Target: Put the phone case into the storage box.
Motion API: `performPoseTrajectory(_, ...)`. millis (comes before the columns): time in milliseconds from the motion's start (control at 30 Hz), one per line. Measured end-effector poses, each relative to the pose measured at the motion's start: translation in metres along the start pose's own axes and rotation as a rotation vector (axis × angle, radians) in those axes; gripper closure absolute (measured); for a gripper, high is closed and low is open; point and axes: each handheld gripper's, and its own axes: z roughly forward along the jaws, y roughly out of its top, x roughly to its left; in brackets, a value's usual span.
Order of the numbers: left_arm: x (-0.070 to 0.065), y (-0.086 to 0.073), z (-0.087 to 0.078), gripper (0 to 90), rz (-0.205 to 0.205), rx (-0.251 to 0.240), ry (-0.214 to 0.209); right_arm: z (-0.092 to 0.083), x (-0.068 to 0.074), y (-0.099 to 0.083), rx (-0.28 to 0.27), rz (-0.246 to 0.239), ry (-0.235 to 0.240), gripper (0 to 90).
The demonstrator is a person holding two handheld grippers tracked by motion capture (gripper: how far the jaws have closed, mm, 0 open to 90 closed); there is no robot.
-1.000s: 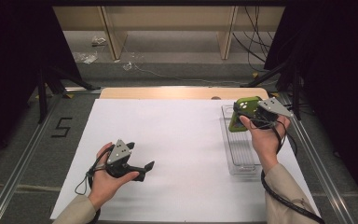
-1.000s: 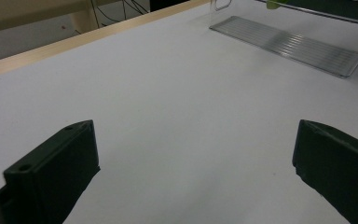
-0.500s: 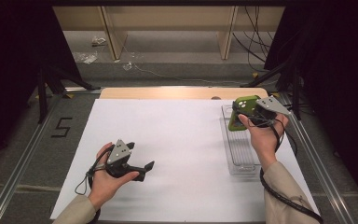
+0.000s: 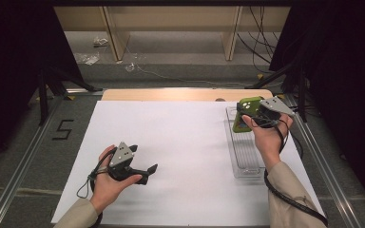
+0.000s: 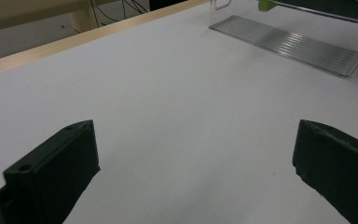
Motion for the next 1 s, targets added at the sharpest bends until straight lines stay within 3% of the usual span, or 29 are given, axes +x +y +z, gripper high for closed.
performPoseTrajectory(1000,0.000,0.000,0.000,0.0,0.001,0.001,-0.001,0.017,-0.003,-0.002,0.038,-0.009,-0.022,16.5)
